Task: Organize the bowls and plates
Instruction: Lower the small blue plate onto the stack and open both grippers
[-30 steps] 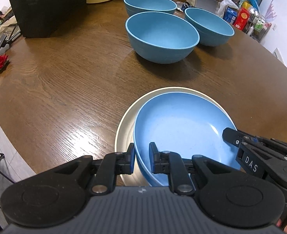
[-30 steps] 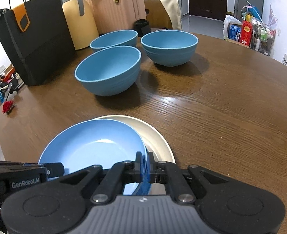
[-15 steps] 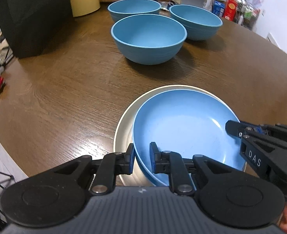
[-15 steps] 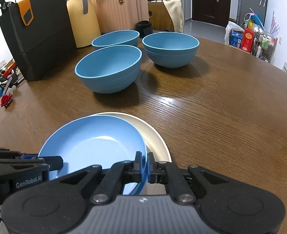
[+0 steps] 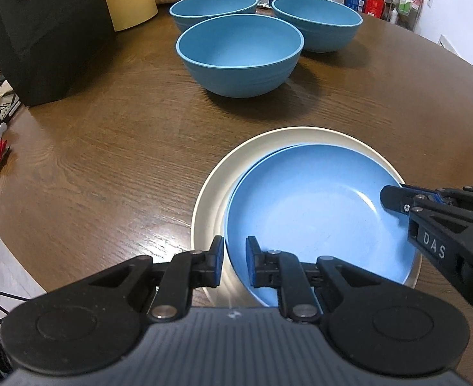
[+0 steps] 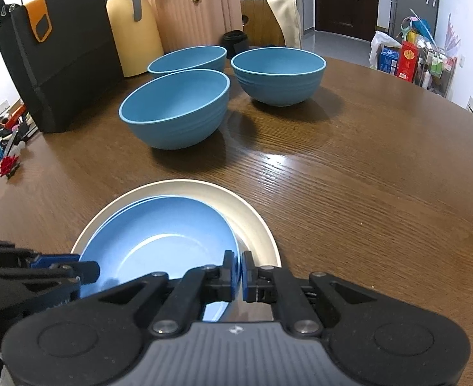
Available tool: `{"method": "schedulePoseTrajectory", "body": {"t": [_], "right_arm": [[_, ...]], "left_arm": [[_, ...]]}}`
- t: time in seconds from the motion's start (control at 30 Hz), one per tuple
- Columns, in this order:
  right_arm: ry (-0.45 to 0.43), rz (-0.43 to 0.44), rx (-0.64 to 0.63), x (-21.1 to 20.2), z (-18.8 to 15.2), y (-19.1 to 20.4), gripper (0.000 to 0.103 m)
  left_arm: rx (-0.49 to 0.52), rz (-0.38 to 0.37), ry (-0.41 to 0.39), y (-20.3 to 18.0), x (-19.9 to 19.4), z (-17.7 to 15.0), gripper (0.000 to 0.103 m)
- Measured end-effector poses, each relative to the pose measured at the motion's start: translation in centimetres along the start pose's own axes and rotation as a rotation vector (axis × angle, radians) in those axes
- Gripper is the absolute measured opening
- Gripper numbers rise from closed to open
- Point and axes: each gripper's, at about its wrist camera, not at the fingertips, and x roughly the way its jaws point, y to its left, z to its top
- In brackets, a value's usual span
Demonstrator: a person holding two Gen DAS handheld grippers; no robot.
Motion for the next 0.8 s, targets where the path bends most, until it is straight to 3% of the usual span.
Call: {"method": "schedulePoseTrajectory", "body": {"t": [0.4, 0.53, 0.67, 0.8], "right_arm": [[0.003, 0.033, 0.098, -0.9, 0.3, -1.7, 0.015], [0.025, 0.063, 0.108, -1.4, 0.2, -1.9, 0.015], [0.031, 0.076, 0.091, -1.2, -0.3, -1.5, 0.005], [0.011, 0.064, 0.067, -1.2, -0.4, -1.0, 0.005]], "left_arm": [[-0.037, 0.004, -0.013, 1.0, -0.4, 0.3, 0.016], [-0.042, -0.003, -0.012, 1.1, -0.6, 0.2, 0.016], [-0.036, -0.009, -0.011, 1.0, -0.5, 0.1, 0.010], [-0.025, -0.010, -0.013, 0.8, -0.5, 0.1, 0.009]]}}
